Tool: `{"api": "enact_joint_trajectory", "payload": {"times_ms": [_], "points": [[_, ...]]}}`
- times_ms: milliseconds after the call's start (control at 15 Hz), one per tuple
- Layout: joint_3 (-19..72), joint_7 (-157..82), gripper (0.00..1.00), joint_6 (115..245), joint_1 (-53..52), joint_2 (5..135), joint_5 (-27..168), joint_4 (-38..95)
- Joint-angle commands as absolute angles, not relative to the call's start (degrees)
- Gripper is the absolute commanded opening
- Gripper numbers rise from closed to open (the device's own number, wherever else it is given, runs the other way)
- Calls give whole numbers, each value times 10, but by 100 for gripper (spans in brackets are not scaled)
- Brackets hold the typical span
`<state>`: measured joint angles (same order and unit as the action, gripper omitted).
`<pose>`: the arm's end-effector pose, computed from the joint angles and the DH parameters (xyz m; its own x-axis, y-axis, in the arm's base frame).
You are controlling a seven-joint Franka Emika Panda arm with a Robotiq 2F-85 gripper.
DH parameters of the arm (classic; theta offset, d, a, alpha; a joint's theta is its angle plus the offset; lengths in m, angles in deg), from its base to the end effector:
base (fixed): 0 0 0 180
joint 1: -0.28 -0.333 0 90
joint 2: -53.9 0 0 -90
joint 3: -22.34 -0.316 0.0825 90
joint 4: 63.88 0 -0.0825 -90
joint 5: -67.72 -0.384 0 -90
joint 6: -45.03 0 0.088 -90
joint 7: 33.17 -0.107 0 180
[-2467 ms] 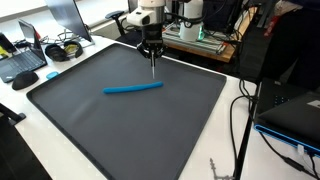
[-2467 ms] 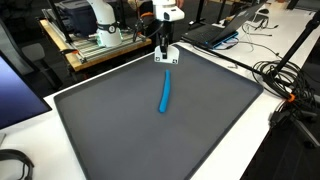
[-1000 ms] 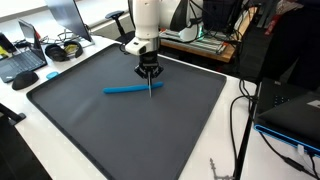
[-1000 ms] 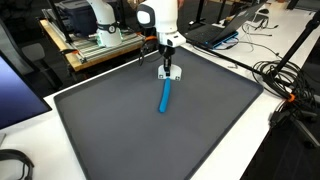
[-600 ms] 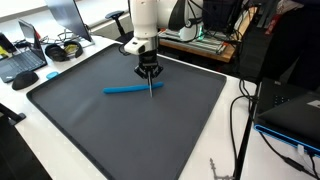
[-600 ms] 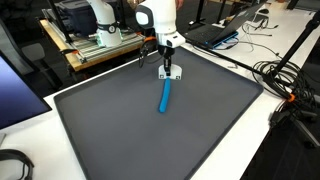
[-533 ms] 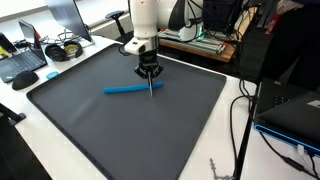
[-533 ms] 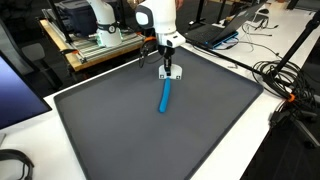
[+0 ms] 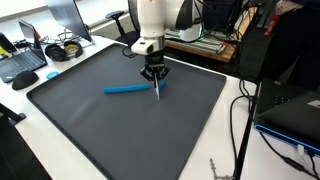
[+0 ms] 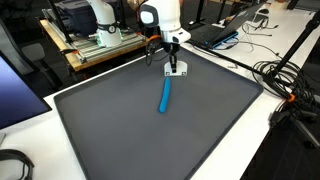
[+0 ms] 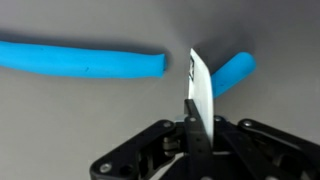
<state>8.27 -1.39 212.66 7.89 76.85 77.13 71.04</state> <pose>0.5214 0.0738 0.1837 0.6830 0.7087 0.1771 0.7088 -0.7015 0.0738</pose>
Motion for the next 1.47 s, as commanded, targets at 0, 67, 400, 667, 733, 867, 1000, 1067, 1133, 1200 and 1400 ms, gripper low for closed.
{"api": "enact_joint_trajectory", "payload": {"times_ms": [0, 67, 400, 667, 733, 867, 1000, 1067, 1133, 1200, 1400], "points": [[96, -31, 1, 2075, 66, 709, 774, 730], [95, -28, 1, 2056, 68, 698, 769, 729], [131, -12, 1, 1991, 67, 655, 767, 715], [164, -14, 1, 2010, 69, 657, 768, 711], [170, -13, 1, 2014, 70, 661, 768, 710], [175, -5, 1, 2022, 71, 668, 763, 708], [180, -8, 1, 2028, 69, 677, 769, 702], [180, -8, 1, 2027, 69, 683, 768, 697], [178, -4, 1, 2027, 70, 688, 765, 694], [177, -3, 1, 2027, 70, 695, 764, 689], [178, -9, 1, 2034, 69, 714, 771, 676]]}}
